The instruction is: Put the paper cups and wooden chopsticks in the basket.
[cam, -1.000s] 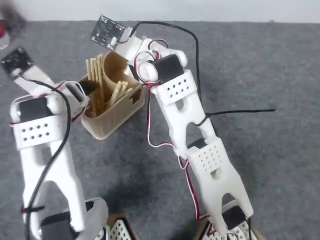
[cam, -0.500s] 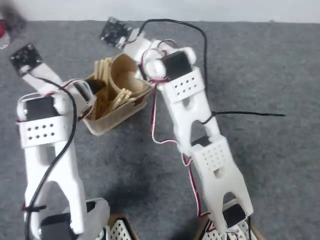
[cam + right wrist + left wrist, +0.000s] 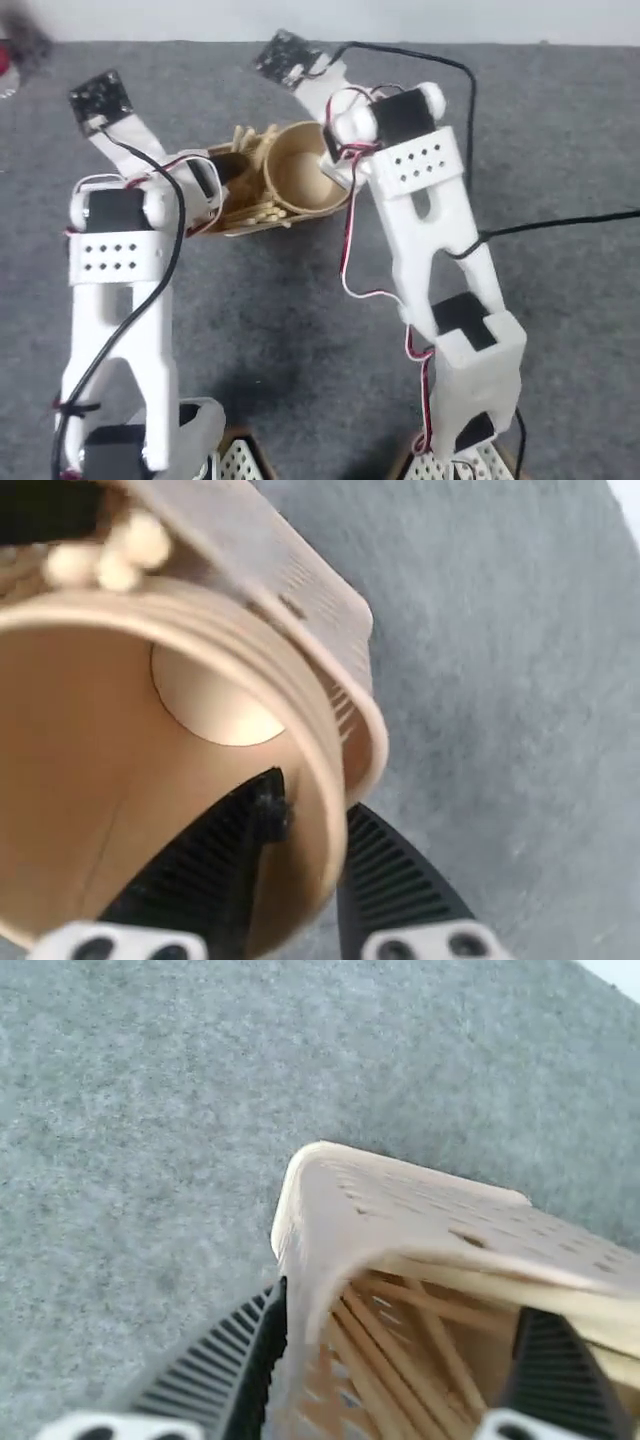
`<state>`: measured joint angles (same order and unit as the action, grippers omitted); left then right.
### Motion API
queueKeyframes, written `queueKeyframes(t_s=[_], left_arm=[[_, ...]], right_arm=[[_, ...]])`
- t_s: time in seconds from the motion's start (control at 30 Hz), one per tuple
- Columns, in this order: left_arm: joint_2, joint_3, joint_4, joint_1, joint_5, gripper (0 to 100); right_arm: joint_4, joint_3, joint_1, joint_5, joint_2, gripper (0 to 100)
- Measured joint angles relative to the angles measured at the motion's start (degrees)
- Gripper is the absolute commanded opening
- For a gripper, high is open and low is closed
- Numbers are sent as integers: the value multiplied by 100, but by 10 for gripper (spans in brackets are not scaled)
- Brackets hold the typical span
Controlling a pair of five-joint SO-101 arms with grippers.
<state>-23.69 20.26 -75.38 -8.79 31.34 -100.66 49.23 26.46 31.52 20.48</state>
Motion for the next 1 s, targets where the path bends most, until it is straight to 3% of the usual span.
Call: queueKeyframes(t_s=[0.27, 0.47, 0.67, 0.83, 1.0], left_arm=[[0, -114, 0, 158, -97, 181], [0, -396, 0, 404, -158, 269], [167, -448, 404, 510, -211, 324], [993, -738, 932, 466, -211, 324], [2277, -1257, 774, 484, -211, 325]], right_arm=[[0, -62, -466, -615, -132, 7], [0, -343, -703, -826, -176, 7], [0, -440, -1626, -1160, -185, 8], [0, -738, -2075, -1160, -316, 8], [0, -774, -2057, -1134, -316, 8]])
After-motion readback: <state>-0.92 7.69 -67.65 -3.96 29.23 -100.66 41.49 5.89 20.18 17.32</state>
